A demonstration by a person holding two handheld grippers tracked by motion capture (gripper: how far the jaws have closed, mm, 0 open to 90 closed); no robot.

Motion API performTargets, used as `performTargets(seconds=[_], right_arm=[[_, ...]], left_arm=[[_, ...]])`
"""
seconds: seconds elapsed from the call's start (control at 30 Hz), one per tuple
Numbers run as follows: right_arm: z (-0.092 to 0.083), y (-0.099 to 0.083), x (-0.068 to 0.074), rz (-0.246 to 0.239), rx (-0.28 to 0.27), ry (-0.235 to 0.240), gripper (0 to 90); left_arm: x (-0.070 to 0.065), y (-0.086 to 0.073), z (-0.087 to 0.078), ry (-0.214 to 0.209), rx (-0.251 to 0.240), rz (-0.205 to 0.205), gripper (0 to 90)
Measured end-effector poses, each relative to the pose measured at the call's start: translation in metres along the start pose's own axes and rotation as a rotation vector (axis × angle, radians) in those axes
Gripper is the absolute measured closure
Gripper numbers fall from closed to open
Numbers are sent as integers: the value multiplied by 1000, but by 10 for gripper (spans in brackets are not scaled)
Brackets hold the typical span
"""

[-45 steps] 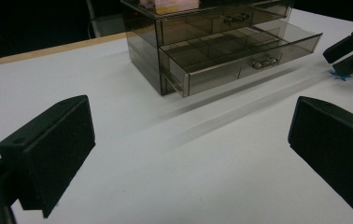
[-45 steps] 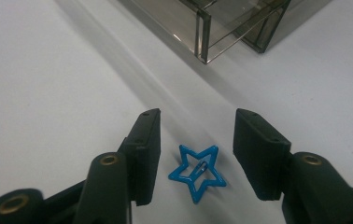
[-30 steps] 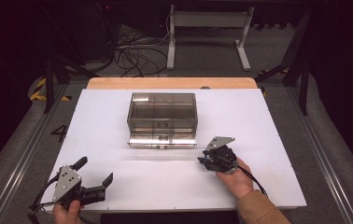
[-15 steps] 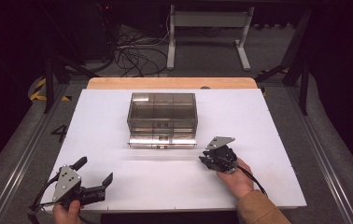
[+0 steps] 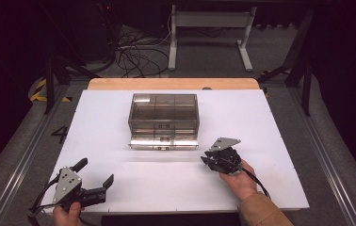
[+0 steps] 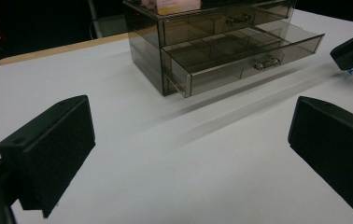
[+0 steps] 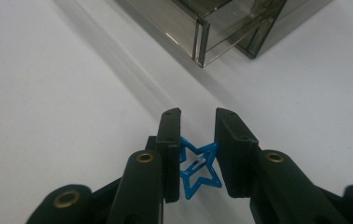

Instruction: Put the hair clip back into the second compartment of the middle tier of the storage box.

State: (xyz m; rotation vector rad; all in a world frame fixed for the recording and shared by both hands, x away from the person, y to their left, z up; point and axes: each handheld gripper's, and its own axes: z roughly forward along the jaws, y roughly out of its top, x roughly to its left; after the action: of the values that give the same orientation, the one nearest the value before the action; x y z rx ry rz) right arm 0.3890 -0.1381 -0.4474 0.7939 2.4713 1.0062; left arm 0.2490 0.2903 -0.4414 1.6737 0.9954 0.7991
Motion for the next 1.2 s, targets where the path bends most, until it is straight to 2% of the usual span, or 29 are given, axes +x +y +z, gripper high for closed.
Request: performTargets(seconds=[0.27,0.47,0.53,0.6,1.2], right_arm=[[-12,1,1,-22,-75,-1,726],[-20,2,2,-25,-132,17,726],[-23,2,3,-34,-161,28,726],[-25,2,5,-49,-180,20,726],[-37,2,6,-49,-286,70,727]], left_arm=[[0,0,0,0,0,0,12],[0,0,0,0,-1,1,13],[0,0,0,0,1,2,12],[0,0,0,0,0,0,13],[0,0,0,-2,-1,-2,12]])
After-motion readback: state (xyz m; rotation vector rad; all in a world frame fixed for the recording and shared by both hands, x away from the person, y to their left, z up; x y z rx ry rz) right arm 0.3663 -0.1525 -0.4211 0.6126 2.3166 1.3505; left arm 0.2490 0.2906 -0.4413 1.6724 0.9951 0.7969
